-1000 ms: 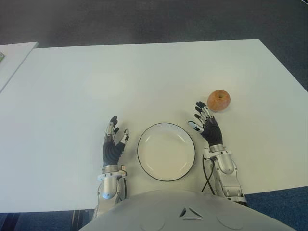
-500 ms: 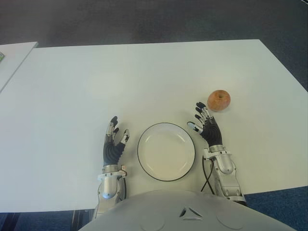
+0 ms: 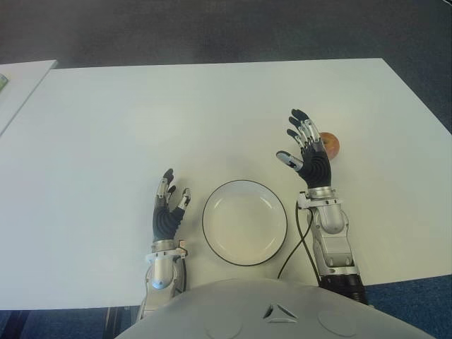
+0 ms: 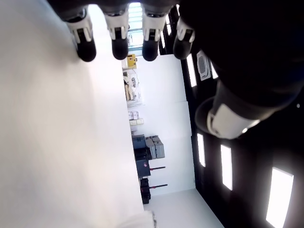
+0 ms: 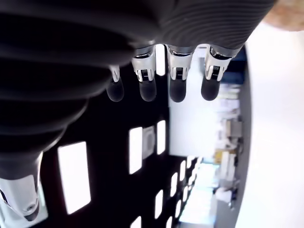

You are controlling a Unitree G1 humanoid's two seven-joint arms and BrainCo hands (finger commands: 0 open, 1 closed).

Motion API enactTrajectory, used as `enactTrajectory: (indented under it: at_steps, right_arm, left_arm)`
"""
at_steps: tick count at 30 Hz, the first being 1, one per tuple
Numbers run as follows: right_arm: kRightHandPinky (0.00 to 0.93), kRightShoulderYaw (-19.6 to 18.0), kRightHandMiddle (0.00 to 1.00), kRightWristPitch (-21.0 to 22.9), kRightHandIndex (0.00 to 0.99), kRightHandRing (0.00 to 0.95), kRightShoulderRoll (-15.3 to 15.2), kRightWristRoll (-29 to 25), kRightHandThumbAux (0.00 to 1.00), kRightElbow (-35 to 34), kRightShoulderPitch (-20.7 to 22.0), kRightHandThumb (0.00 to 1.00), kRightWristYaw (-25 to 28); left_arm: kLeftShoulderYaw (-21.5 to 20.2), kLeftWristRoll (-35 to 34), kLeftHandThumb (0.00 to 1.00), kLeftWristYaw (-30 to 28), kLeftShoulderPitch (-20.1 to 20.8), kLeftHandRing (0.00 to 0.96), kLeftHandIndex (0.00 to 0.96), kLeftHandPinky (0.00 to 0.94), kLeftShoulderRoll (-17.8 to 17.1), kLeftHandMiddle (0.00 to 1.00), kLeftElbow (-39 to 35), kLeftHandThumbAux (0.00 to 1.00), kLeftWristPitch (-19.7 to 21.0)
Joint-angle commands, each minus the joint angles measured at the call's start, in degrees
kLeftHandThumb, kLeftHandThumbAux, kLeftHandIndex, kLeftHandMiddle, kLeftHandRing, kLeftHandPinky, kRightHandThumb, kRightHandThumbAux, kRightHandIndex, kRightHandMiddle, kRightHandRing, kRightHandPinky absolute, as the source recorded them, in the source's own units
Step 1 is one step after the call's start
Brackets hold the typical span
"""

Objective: Put the apples into the plate.

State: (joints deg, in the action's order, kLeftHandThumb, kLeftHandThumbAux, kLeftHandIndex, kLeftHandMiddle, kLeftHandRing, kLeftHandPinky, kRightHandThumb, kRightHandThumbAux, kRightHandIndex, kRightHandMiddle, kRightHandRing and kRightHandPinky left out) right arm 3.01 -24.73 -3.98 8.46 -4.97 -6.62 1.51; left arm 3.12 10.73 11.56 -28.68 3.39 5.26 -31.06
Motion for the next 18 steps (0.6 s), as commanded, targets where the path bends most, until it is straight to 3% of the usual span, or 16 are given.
enactTrajectory:
  at_steps: [1, 5, 9, 14, 18]
  right_arm:
    - [0.126, -0.7, 0.067, -5.2, 0.073, 0.071, -3.2, 6.1, 0.545, 2.9, 2.9, 0.446, -2.4]
    - [0.106, -0.4, 0.079, -7.5, 0.072, 0.071, -6.4, 14.8, 0.526, 5.0, 9.1, 0.471, -6.1]
    - [0.118, 0.3, 0.086, -6.3, 0.075, 0.077, -11.4, 27.5, 0.495, 6.6, 15.3, 0.452, -11.0]
    - [0.11, 1.8, 0.08, -1.8, 0.081, 0.074, -16.8, 39.1, 0.471, 4.2, 21.5, 0.43, -11.0]
    - [0.077, 2.9, 0.077, 0.6, 0.084, 0.06, -20.6, 45.8, 0.445, 0.2, 23.7, 0.454, -8.6]
  left_arm:
    - [-0.3, -0.3, 0.079, 0.3, 0.3, 0.032, 0.064, 0.044, 0.2, 0.043, 1.0, 0.583, 0.6]
    - [-0.5, -0.4, 0.082, 0.2, 0.7, 0.035, 0.064, 0.046, 0.1, 0.046, 1.5, 0.591, 0.7]
    - [-0.6, -0.4, 0.091, 0.2, 1.1, 0.039, 0.064, 0.046, 0.0, 0.051, 2.1, 0.603, 0.6]
    - [-0.6, -1.0, 0.101, -0.1, 1.5, 0.042, 0.066, 0.046, 0.1, 0.056, 2.6, 0.61, 0.4]
    - [-0.6, -1.6, 0.106, -0.4, 2.0, 0.04, 0.065, 0.04, 0.1, 0.054, 3.1, 0.615, 0.2]
